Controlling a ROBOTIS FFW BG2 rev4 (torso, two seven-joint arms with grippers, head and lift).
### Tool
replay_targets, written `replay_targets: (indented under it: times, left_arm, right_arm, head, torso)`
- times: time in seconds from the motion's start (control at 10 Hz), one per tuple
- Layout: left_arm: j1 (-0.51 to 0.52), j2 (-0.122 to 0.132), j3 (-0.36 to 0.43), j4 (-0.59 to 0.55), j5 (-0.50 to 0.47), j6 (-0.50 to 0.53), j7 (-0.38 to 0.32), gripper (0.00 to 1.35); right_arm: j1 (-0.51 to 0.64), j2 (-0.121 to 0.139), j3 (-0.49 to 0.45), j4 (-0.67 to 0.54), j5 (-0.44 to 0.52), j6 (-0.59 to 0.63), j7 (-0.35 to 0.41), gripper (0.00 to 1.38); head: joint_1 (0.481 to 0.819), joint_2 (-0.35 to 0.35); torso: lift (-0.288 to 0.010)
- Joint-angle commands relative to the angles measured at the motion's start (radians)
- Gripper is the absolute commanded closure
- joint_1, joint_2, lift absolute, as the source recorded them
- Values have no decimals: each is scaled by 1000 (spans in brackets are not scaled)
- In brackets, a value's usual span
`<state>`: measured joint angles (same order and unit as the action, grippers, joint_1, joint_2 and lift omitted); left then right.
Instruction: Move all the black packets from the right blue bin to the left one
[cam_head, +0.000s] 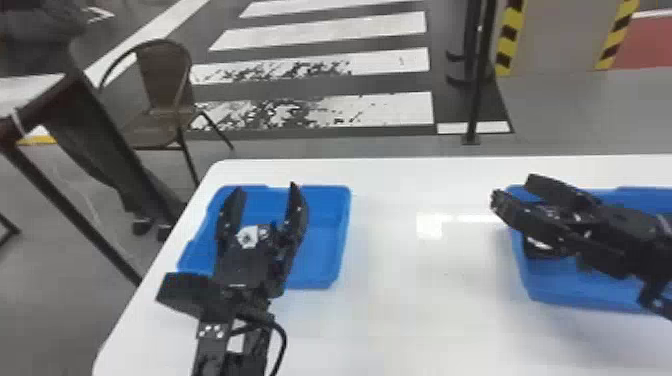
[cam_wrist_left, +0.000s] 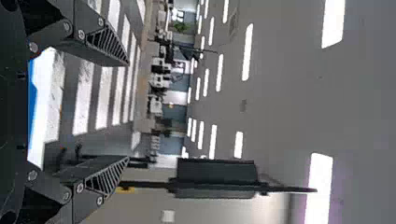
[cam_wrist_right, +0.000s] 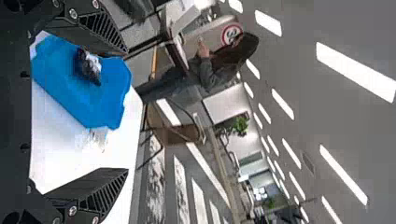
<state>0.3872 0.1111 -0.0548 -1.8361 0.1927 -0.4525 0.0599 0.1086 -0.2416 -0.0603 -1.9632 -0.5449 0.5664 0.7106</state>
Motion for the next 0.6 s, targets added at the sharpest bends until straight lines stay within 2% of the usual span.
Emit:
replay_targets:
  times: [0.0,0.1,0.2,0.5]
  left_arm:
    - [96,16,-61,-138,88,-34,-11,128]
    - [135,18,-65,-192,118,-34,-29,128]
    - [162,22,-71,-227,164,-34,-49,130]
    - [182,25,-83,-254,192,-11,-71,130]
  right_arm:
    - [78,15,-109,-122,68,101,-51,150]
    - [110,25,-169,-176,134,158,-89,150]
    - [120,30,-205,-181,176,197,-118,153]
    - [132,50,-233,-144,222,177,-233,156]
  head:
    - [695,166]
    - [695,104]
    - [695,50]
    - [695,-54]
  torso:
    - [-140]
    - [-140]
    - [-140]
    - [-140]
